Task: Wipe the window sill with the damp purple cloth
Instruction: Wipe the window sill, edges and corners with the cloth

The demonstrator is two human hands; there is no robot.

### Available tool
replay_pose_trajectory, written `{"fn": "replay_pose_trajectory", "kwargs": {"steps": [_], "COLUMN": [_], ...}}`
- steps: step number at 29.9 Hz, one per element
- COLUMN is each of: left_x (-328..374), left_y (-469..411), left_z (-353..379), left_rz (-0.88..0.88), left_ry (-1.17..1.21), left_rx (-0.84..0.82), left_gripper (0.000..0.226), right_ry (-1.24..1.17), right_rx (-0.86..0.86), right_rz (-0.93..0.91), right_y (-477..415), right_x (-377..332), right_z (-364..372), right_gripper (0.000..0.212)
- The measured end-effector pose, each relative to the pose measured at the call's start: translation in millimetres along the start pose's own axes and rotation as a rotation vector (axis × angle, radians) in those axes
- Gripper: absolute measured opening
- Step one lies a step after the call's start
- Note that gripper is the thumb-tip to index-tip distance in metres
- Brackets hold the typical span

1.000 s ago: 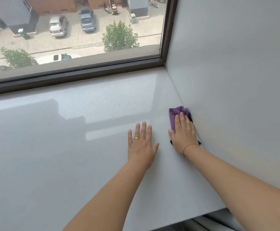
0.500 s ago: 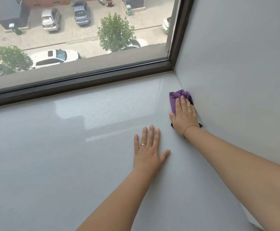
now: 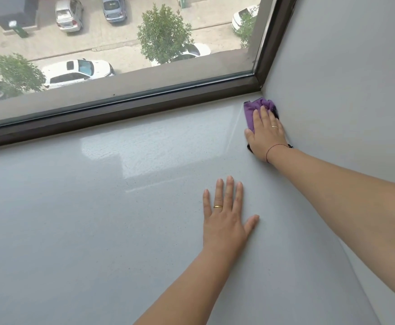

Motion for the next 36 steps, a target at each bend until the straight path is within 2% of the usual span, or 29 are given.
{"fn": "replay_pose_trajectory", "kwargs": {"steps": [7,17,30,36], "left_x": [-2.0,1.6,90.7,112.3], "left_y": [-0.2,7.9,95.7,115.8], "left_z": [1.7,-2.4,29.6,32.9], "left_rz": [-0.008,-0.104,-0.148,-0.168], "left_ry": [-0.020,-0.022,0.047,0.053], "left_rx": [-0.004,-0.032,-0.040,-0.049], "left_gripper": [0.075,0.074,0.076,0.066], "right_ry": [0.002,0.025,0.082,0.119], "right_rx": [-0.006,-0.004,-0.037,-0.029], "right_rz": [0.005,-0.017,-0.078,-0.159], "right_y": [19.1,122.8,258.8,327.1], "right_x": [5.4,54.9,125.3,153.3], "right_z": [4.4,27.6,57.6,68.3], "right_gripper": [0.062,0.063,0.064,0.064]}}
Point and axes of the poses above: each hand's wrist, its own y-axis away from the middle knuckle, its own z-axis out of the palm, x = y × z, the point moved 10 cm from there along -y, towards the middle knuckle, and after that the axes turned 11 degrees about z, right-handed, at the moved point
